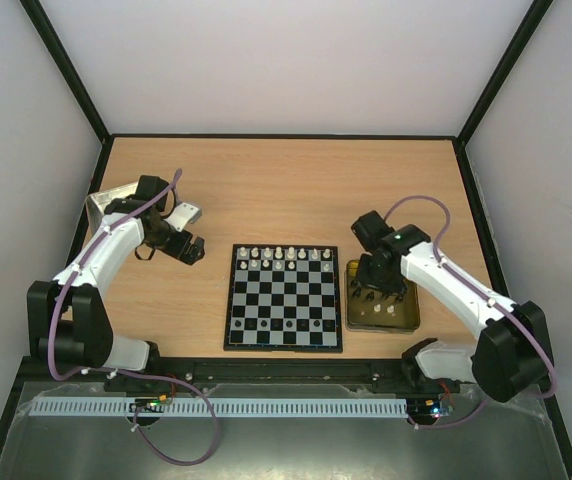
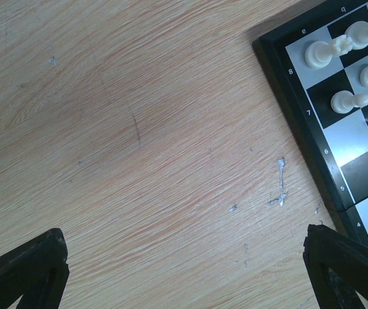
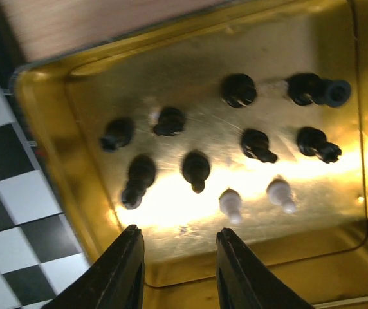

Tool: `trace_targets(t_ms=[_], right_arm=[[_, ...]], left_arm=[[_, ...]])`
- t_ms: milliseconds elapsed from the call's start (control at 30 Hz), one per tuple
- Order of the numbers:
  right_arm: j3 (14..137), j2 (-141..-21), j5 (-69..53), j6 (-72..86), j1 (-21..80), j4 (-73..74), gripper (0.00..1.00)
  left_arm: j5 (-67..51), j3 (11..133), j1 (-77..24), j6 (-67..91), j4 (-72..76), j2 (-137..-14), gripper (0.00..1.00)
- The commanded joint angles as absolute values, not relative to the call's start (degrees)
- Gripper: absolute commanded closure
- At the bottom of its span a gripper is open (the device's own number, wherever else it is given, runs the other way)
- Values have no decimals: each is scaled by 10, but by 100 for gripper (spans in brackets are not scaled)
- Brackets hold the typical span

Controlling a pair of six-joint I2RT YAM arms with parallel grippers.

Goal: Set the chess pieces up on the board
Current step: Pick up the chess piece from the storage box.

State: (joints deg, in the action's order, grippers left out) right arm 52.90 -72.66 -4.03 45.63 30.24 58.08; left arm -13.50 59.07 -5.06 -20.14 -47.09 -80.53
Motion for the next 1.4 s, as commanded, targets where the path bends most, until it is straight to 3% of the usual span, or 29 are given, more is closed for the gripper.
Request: trace_targets(t_ms=[0,467,1367], right_arm=[[480,-701,-46,455,278,584,70],[394,-676,-68,460,260,539,73],[366,-728,-88,430,220,477,80]], left_arm=[[-143,601,-50,-201,-487,-807,1],[-141,602,-51,-199,-491,-807,1],[-133,608,-52,-199,-493,-813,1]])
